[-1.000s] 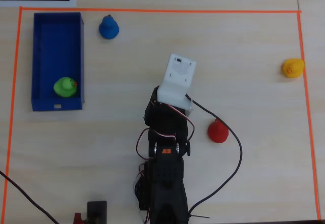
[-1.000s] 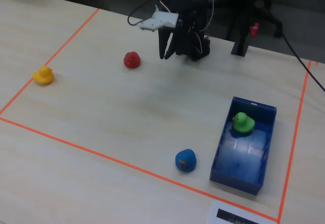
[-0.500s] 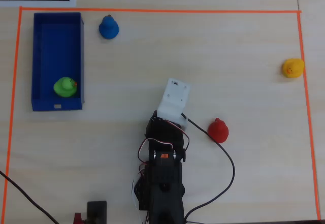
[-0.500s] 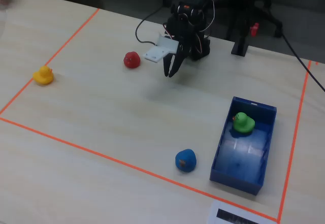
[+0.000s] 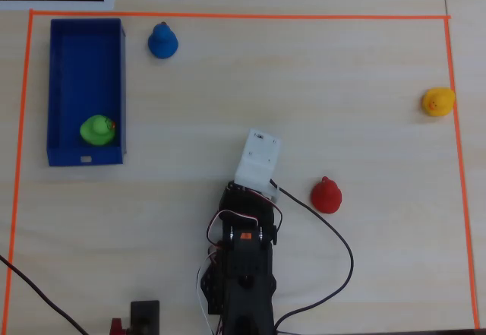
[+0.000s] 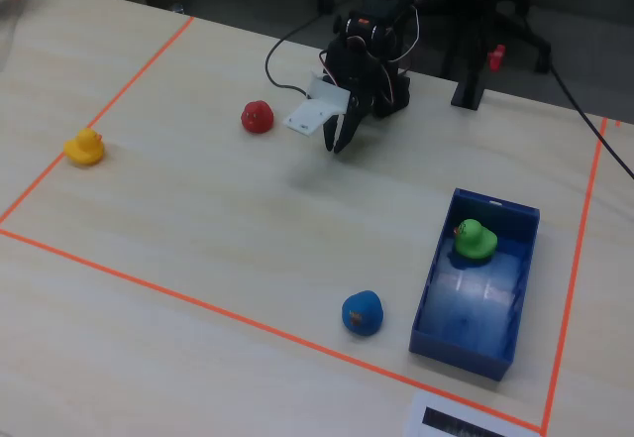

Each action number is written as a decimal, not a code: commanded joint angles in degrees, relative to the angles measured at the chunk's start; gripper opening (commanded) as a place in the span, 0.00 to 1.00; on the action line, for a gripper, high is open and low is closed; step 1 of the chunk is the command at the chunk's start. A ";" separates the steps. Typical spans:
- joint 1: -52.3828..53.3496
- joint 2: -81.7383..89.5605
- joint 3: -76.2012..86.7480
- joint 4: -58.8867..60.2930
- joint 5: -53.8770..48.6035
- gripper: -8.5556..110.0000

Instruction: Grasp green duck and put it into box.

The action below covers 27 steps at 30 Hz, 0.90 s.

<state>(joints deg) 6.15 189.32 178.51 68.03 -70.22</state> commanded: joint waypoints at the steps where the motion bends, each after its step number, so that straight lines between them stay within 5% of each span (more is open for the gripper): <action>1: -0.18 0.35 -0.26 3.69 -0.53 0.07; 27: 1.58 0.35 -0.26 6.94 -1.67 0.08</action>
<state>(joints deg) 7.29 190.02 178.51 73.65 -71.81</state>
